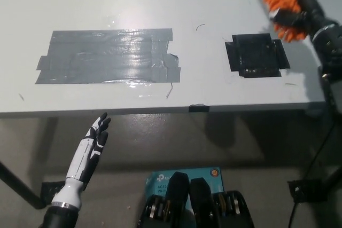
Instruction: A person hands an oraange duster to the robot and the robot grabs it with its right hand and places it on the black marked spot infron tof it on the desk
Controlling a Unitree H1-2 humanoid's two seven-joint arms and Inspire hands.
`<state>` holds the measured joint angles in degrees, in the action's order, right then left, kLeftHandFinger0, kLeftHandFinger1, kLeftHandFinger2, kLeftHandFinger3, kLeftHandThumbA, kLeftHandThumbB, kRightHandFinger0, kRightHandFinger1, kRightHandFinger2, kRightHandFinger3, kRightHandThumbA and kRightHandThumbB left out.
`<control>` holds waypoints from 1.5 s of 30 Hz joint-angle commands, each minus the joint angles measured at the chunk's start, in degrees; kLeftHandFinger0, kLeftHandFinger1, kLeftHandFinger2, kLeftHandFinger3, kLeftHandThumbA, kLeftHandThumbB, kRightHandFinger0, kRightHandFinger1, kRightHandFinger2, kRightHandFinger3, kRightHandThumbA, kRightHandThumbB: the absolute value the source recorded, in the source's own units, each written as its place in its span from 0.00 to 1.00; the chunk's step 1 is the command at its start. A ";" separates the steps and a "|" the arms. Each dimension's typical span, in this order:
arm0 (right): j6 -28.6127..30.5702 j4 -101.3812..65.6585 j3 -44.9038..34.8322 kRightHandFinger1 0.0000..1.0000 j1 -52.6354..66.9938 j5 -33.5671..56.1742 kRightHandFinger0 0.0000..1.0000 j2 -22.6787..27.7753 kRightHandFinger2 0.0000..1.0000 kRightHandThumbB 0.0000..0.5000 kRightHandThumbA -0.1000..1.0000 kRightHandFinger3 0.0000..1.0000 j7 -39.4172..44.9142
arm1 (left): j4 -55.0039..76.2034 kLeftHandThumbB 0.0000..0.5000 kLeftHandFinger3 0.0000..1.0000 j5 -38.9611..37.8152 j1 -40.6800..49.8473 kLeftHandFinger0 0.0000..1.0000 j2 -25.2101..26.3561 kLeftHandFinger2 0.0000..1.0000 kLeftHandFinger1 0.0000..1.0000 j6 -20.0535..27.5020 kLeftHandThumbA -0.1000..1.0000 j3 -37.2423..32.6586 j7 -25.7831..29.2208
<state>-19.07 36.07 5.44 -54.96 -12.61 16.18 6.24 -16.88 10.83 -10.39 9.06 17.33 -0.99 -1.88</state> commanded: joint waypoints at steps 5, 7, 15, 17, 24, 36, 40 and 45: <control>6.73 9.33 3.29 0.60 -2.33 -2.39 0.09 -2.51 0.93 0.37 0.00 0.84 -2.51 | 1.57 0.22 1.00 0.59 -0.38 1.00 0.42 1.00 1.00 0.37 1.00 0.13 1.26; 8.11 11.98 3.96 0.77 -2.69 -2.69 0.23 -3.00 1.00 0.37 0.00 0.87 -2.95 | 1.54 0.22 1.00 0.89 -0.33 1.00 0.48 1.00 1.00 0.46 1.00 0.10 1.41; 6.92 24.82 7.71 1.00 -4.78 -2.57 0.89 -3.03 1.00 0.52 0.18 1.00 5.25 | 1.47 0.18 1.00 0.65 0.17 0.99 0.35 1.00 1.00 0.50 0.89 0.19 1.37; 7.32 27.23 9.71 1.00 -5.29 -4.54 1.00 -2.80 1.00 0.63 0.36 1.00 4.96 | 1.39 0.19 1.00 0.69 0.10 0.97 0.33 1.00 1.00 0.40 0.89 0.23 1.44; 6.73 25.66 14.68 1.00 -4.54 -9.02 1.00 -1.38 1.00 0.61 0.61 1.00 0.05 | 1.22 0.20 1.00 0.88 0.08 0.97 0.20 1.00 1.00 0.02 0.89 0.28 1.65; 1.91 13.41 18.94 1.00 -2.02 -16.44 1.00 -0.60 1.00 0.65 0.80 1.00 -7.98 | 0.88 0.18 1.00 0.30 0.39 0.97 -0.14 1.00 1.00 0.19 0.86 0.32 1.47; -1.19 3.29 19.19 1.00 -0.51 -19.54 1.00 0.83 1.00 0.67 0.84 1.00 -8.11 | 0.63 0.19 1.00 0.48 0.02 0.97 -0.11 1.00 1.00 0.36 0.87 0.32 1.61; -5.33 -13.51 17.59 1.00 2.23 -24.36 1.00 2.50 1.00 0.64 0.83 1.00 -9.20 | 0.41 0.25 1.00 0.07 -0.43 0.99 -0.12 1.00 1.00 0.02 0.94 0.38 1.31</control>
<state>-18.43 37.69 24.28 -51.97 -29.50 15.76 0.26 -16.71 11.07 -9.75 8.88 16.97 -0.91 -1.87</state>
